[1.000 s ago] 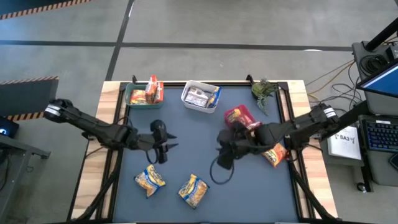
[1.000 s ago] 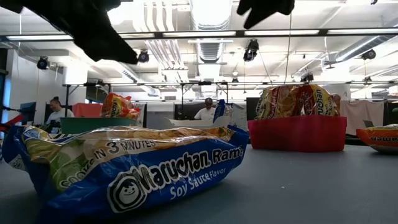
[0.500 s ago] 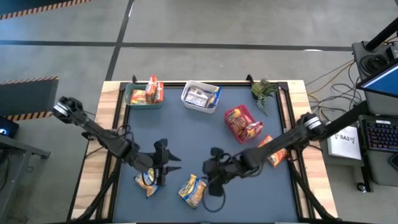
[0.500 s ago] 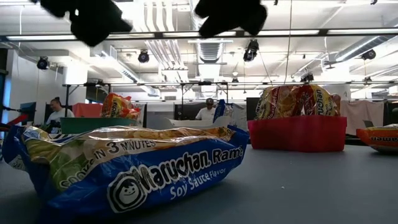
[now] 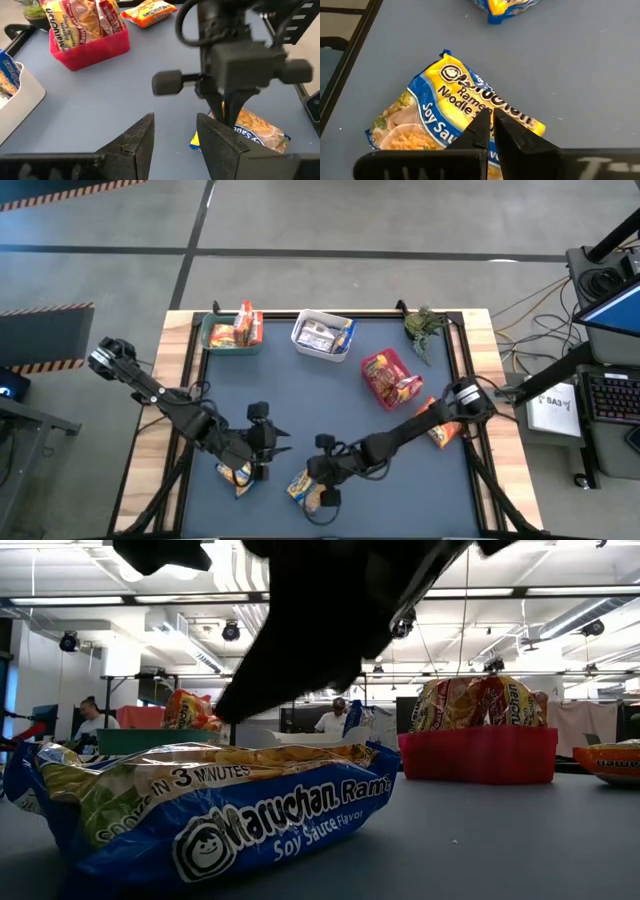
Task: Sort Maruchan noodles
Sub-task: Put the blue noodle pack into the white bin
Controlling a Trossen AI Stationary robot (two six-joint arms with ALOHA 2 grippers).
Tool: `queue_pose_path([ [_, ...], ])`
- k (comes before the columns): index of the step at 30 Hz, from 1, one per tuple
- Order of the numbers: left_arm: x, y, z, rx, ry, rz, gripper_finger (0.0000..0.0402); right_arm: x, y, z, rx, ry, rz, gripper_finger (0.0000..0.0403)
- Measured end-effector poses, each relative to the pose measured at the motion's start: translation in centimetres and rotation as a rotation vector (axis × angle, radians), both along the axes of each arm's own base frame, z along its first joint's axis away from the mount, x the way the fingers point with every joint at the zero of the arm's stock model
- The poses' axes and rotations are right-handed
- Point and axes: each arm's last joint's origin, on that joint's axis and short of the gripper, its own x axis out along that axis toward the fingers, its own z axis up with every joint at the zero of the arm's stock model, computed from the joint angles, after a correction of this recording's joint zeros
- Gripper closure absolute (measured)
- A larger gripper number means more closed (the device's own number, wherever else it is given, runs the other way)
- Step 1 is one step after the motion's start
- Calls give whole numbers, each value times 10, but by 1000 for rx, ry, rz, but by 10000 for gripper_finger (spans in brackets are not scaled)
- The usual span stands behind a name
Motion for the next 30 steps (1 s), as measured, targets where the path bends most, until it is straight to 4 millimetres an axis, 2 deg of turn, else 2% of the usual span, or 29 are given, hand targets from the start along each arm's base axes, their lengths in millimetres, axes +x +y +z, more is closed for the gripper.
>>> queue_pose_path([
  [7, -2, 2, 0, 8, -2, 9, 271, 9, -17, -13, 122, 76, 26, 394],
  [14, -2, 3, -1, 24, -11, 34, 271, 15, -24, -27, 130, 98, 8, 394],
  [19, -2, 3, -1, 24, -11, 34, 271, 16, -32, -27, -2, 65, -54, 394],
  [23, -2, 3, -1, 24, -10, 34, 271, 13, -51, -26, -261, 58, -263, 394],
  [26, -2, 3, -2, 25, -8, 35, 271, 9, -61, -17, -348, 72, -307, 394],
  [30, -2, 3, -8, 28, 10, 54, 271, 0, -64, 18, -311, 44, -322, 394],
])
